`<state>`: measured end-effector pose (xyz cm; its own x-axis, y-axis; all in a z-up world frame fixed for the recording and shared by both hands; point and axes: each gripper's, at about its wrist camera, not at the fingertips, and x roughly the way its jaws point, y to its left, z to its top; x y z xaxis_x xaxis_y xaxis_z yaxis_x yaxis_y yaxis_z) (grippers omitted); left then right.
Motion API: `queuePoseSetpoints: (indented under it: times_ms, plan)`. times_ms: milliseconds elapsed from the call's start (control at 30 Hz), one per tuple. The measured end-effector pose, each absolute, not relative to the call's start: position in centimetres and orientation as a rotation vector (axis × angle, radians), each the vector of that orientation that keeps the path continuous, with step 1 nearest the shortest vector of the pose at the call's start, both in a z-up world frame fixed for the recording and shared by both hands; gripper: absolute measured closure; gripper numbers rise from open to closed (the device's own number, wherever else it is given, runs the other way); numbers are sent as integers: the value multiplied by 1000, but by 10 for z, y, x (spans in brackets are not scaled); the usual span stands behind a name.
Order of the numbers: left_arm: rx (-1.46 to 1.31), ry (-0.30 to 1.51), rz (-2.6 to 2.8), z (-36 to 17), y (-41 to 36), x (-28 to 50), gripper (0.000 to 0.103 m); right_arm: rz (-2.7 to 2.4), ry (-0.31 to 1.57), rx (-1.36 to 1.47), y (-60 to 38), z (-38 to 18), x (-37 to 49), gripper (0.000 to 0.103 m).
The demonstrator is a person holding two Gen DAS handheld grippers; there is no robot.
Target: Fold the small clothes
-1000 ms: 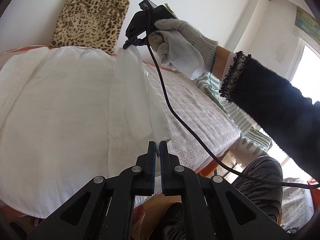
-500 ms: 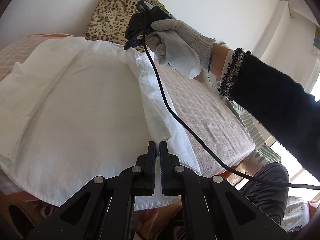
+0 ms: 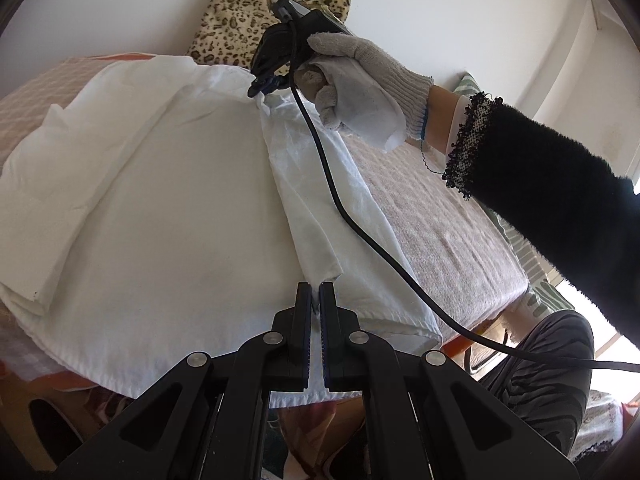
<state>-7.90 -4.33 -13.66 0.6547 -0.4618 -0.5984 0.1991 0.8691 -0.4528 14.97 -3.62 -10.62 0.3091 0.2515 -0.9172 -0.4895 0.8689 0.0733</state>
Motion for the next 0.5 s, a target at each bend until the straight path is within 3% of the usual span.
queuePoseSetpoints:
  times_ms: [100,167,300,400,500]
  plan:
    - [-362,829,-396,-137,-42,-77,95,554,1119,-131,-56,-80,142,81]
    - [-338,833,-390,-134,-39,-80,93,563,1057,-77,-78,-57,131,58]
    - [-326,832,-392,-121,-23,-86,87,550,1045,43,-130,-31,102,57]
    - [-340,857,-400,-113,-11,-74,70,530,1072,68,-164,-30,62,57]
    - [-384,917,-417,-115,-2,-52,68,544,1134,94,-189,-45,21,57]
